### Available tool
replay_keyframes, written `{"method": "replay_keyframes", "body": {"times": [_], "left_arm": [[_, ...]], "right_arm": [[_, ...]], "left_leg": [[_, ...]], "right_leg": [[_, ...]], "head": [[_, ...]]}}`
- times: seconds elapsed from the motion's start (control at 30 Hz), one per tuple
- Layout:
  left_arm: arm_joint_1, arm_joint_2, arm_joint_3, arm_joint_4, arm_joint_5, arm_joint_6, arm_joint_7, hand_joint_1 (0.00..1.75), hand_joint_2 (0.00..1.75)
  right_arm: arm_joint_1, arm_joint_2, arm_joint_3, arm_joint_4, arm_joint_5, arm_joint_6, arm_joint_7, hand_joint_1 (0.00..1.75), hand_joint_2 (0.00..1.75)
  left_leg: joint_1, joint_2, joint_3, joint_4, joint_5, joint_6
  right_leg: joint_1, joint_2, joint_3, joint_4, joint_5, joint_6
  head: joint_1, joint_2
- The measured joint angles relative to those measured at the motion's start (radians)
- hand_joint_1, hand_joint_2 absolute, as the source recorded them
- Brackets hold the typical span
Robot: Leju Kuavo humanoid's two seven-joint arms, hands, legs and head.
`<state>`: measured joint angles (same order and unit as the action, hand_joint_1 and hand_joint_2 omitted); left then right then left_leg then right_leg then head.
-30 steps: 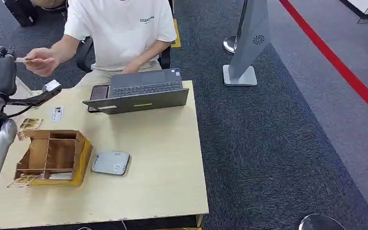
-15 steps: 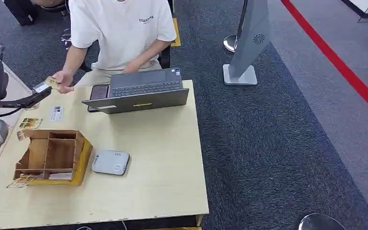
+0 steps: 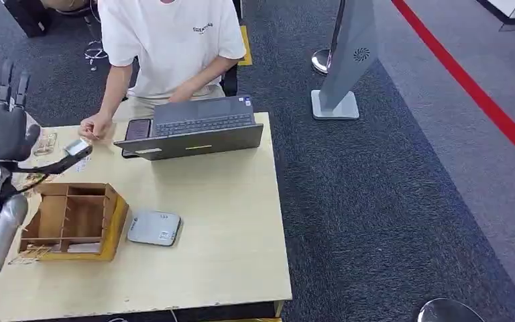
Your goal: Pass the card to the sensor for recognition and then transmit it.
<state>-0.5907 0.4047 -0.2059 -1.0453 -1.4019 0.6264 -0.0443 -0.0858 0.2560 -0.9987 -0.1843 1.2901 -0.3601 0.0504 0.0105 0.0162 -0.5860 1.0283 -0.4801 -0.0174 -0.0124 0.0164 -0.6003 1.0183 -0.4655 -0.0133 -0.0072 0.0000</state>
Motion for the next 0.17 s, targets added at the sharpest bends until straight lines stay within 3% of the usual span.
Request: {"method": "replay_keyframes", "body": {"times": [0.1, 0.13, 0.17], "left_arm": [[0.351, -0.001, 0.072, -0.355, 0.007, 0.050, -0.024, 0.00, 1.75], [0.460, -0.010, 0.112, -0.455, 0.044, 0.060, -0.072, 0.00, 1.75], [0.572, -0.029, 0.173, -0.547, 0.121, 0.063, -0.165, 0.00, 1.75]], "right_arm": [[0.002, 0.002, -0.027, 0.001, -0.047, -0.026, 0.006, 0.00, 1.75], [0.004, 0.002, -0.037, 0.001, -0.061, -0.031, 0.007, 0.00, 1.75], [0.009, 0.002, -0.048, 0.001, -0.074, -0.037, 0.010, 0.00, 1.75]], "left_leg": [[-0.002, 0.015, 0.010, -0.003, -0.010, 0.000], [-0.002, 0.020, 0.010, -0.002, -0.012, -0.001], [-0.002, 0.021, 0.011, -0.002, -0.014, 0.001]], "right_leg": [[-0.002, 0.016, 0.004, -0.001, -0.004, 0.000], [-0.002, 0.020, 0.004, -0.001, -0.005, 0.000], [-0.002, 0.021, 0.004, -0.001, -0.007, 0.000]], "head": [[0.000, 0.000], [-0.001, 0.000], [-0.001, 0.000]]}}
